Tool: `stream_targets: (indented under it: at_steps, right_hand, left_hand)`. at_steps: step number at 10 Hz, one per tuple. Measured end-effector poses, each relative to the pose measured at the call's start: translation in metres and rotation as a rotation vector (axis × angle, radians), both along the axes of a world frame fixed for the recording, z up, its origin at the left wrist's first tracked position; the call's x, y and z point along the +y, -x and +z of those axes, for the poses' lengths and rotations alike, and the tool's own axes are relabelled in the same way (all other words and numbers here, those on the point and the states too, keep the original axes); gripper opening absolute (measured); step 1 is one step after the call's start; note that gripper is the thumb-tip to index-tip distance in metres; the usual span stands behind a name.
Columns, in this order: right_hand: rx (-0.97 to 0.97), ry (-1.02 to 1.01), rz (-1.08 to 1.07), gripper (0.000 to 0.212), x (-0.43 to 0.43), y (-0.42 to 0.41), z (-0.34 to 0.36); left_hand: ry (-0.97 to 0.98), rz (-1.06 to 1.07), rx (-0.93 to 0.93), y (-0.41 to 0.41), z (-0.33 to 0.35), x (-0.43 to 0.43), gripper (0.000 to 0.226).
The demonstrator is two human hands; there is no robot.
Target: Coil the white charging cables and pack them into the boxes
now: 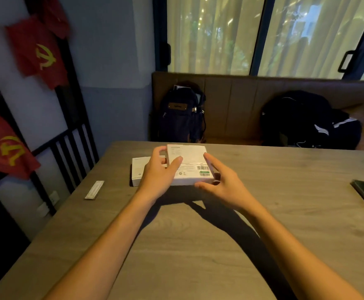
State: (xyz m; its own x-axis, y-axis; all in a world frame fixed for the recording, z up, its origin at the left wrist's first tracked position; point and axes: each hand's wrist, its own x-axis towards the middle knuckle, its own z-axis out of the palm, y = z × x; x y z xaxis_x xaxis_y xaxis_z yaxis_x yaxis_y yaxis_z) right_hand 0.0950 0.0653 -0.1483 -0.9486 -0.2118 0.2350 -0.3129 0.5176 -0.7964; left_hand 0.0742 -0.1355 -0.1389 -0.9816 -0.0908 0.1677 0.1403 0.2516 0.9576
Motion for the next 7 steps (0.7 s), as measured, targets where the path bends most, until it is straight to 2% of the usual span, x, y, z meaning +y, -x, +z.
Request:
stream_targets:
  at_steps: [1,2,3,5,6,7]
  right_hand:
    - [0.088,-0.069,0.004,0.073,-0.04,0.02,0.005]
    - [0.117,-0.065,0.021,0.067,-0.075,0.04,0.002]
    - [0.083,-0.082,0.02,0.064,-0.098,0.055,-0.007]
    - [0.11,-0.155,-0.012,0.058,-0.106,0.066,-0.028]
    - [0.069,-0.169,0.03,0.061,-0.103,0.067,-0.03]
    - [0.081,-0.031,-0.022,0.055,-0.095,0.066,-0.016]
  left_hand:
    - [0.153,0.026,-0.012,0.003,0.004,-0.039,0.067]
    - [0.256,-0.059,-0.023,0.009,-0.001,-0.074,0.079]
    - [0.392,-0.053,-0.036,0.016,-0.019,-0.097,0.084]
    - [0.26,0.023,-0.022,0.024,-0.046,-0.098,0.076]
    - [0.26,0.053,-0.016,0.026,-0.05,-0.1,0.068]
    - [0.268,0.02,-0.011,0.022,-0.031,-0.104,0.067]
